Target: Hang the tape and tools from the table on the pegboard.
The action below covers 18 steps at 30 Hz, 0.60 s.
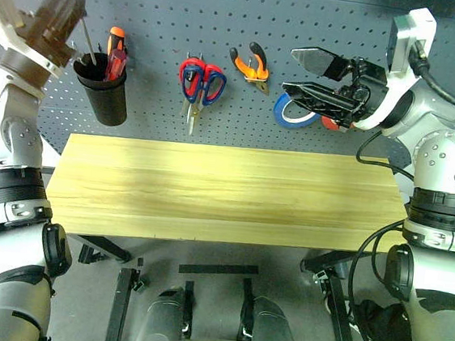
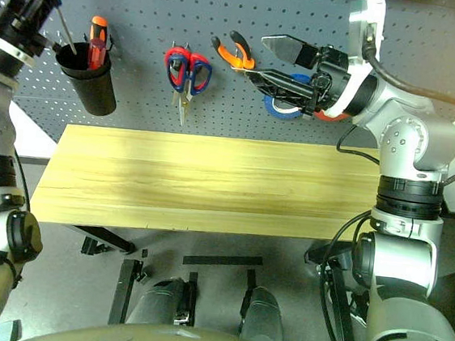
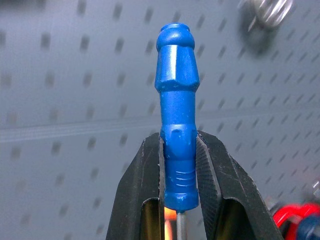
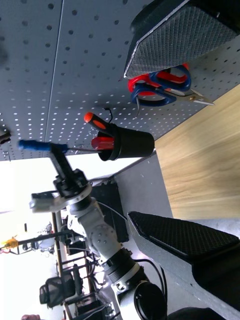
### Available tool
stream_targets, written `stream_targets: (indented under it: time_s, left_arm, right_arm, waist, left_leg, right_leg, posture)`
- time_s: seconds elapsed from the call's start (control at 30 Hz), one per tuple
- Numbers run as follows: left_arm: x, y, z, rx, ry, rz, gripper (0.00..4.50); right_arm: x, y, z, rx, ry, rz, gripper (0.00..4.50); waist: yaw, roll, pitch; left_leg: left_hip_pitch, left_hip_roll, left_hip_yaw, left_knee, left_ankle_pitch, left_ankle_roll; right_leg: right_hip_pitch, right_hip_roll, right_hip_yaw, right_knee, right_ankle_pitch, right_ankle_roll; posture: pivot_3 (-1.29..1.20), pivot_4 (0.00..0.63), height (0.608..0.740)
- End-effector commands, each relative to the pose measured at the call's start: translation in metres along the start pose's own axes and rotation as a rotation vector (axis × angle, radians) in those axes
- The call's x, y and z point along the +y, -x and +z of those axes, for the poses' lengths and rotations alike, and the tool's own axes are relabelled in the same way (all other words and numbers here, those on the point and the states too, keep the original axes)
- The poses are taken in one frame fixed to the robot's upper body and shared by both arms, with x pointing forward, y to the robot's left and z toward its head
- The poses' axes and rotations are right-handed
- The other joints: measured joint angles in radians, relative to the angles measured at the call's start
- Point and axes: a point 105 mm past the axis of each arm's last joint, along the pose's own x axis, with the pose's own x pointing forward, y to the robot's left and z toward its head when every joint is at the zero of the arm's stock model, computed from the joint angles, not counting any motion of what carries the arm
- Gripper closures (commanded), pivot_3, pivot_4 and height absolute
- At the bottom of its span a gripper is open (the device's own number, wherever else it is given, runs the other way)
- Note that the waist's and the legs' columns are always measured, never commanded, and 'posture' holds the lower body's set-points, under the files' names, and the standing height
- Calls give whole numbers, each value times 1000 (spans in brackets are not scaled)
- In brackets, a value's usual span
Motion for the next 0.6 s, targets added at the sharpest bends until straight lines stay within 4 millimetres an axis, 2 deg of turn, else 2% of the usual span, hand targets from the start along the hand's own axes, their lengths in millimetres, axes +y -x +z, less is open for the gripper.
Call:
stream_targets:
  time_s: [0.03,0.23,0.4,0.5,0.57,0.6]
  left_arm:
    - [1,-4,9,-36,-54,-3,3979]
    - [-1,-6,-4,-6,-53,3,3979]
    - [0,-5,-1,-11,-90,4,2293]
    - [1,-2,15,-65,-108,2,1317]
    - [-8,2,31,-129,-86,-60,697]
    - [-14,6,41,-169,-50,-100,697]
  right_arm:
    - [0,2,11,2,52,-8,0]
    - [0,5,7,23,64,-29,0]
    - [-1,7,9,20,71,-40,0]
    - [-1,8,9,20,72,-45,0]
    - [-1,9,9,21,71,-47,0]
    - [-1,10,9,21,71,-48,0]
  waist:
    - [-4,0,0]
    - [-16,0,0]
    - [-18,0,0]
    - [-18,0,0]
    - [-18,0,0]
    - [-18,0,0]
  left_leg:
    - [0,0,0,0,0,0]
    - [0,0,0,0,0,0]
    - [0,0,0,0,0,0]
    - [0,0,0,0,0,0]
    - [0,0,0,0,0,0]
    - [0,0,0,0,0,0]
  right_leg:
    - [0,0,0,0,0,0]
    - [0,0,0,0,0,0]
    - [0,0,0,0,0,0]
    - [0,0,0,0,0,0]
    - [0,0,0,0,0,0]
    - [0,0,0,0,0,0]
  posture:
    - [16,101,740]
    - [4,104,740]
    - [3,104,740]
    - [4,104,740]
    - [16,106,740]
    - [17,106,740]
